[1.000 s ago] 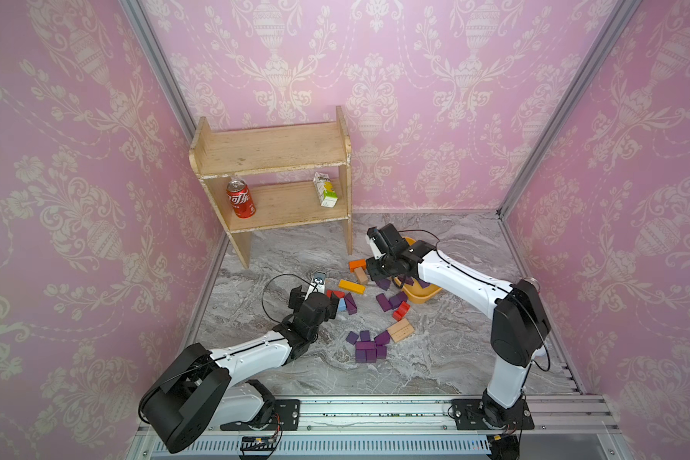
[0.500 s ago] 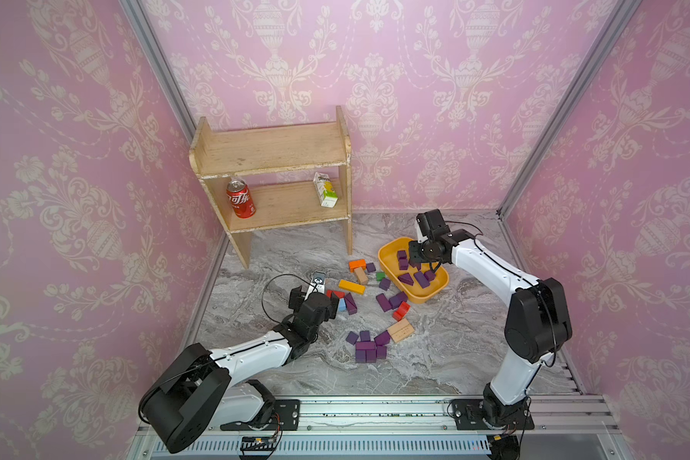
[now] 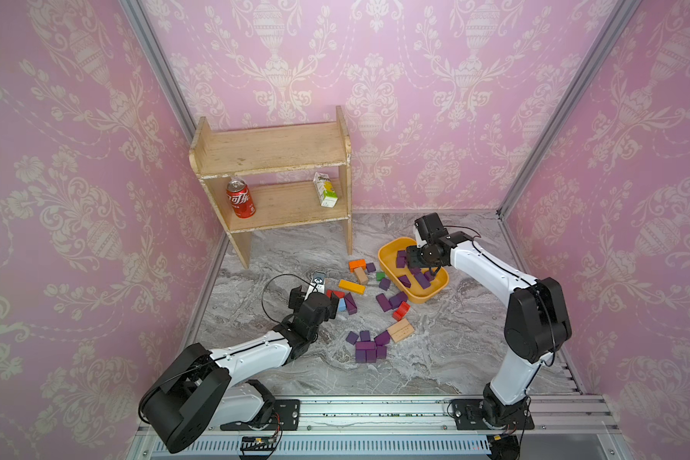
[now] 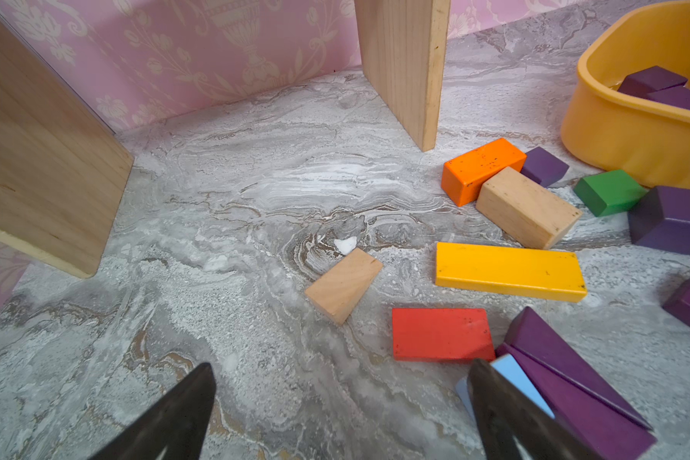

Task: Pick purple bricks into the storage bin
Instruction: Place the building block in the storage box, then pick up the building block from the center of the board.

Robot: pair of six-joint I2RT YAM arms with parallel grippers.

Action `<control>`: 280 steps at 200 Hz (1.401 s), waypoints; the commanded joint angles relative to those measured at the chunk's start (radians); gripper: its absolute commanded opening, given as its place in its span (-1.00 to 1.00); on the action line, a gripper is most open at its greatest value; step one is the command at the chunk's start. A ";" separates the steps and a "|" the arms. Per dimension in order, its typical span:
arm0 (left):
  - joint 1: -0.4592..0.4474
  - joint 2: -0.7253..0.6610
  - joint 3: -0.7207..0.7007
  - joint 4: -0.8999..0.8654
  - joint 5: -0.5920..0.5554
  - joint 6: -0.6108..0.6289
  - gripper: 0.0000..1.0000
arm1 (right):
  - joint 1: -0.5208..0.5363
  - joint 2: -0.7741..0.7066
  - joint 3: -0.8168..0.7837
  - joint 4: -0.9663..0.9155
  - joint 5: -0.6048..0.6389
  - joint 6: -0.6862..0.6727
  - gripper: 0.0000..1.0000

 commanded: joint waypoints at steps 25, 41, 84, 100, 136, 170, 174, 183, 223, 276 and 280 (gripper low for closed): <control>0.010 0.015 0.029 -0.032 -0.008 -0.016 0.98 | 0.186 -0.183 -0.155 -0.033 -0.049 0.063 0.09; 0.010 0.009 0.026 -0.032 -0.006 -0.020 0.98 | 0.240 -0.222 -0.212 -0.024 -0.069 0.094 0.07; 0.010 -0.008 0.024 -0.033 0.015 -0.024 0.98 | 0.341 -0.299 -0.378 0.007 -0.095 0.017 0.06; 0.010 -0.012 0.024 -0.030 0.031 -0.024 0.98 | 0.348 -0.331 -0.423 0.002 -0.075 -0.047 0.06; 0.012 -0.007 0.028 -0.014 0.111 0.000 0.99 | 0.347 -0.420 -0.496 0.050 -0.147 -0.262 0.10; 0.013 -0.031 0.036 -0.021 0.261 0.077 0.98 | 0.348 -0.454 -0.525 0.080 -0.204 -0.349 0.16; 0.013 -0.039 0.038 -0.033 0.266 0.077 0.98 | 0.347 -0.452 -0.528 0.083 -0.208 -0.353 0.16; 0.011 -0.063 0.039 -0.055 0.262 0.074 0.98 | 0.347 -0.445 -0.533 0.087 -0.223 -0.361 0.17; 0.013 -0.175 0.022 -0.097 0.334 0.064 0.99 | 0.352 -0.350 -0.523 0.088 -0.217 -0.347 0.15; 0.014 -0.210 -0.005 -0.088 0.309 0.065 0.98 | 0.408 -0.279 -0.487 0.094 -0.182 -0.393 0.17; 0.015 -0.211 -0.002 -0.092 0.316 0.065 0.99 | 0.412 -0.277 -0.484 0.094 -0.175 -0.392 0.17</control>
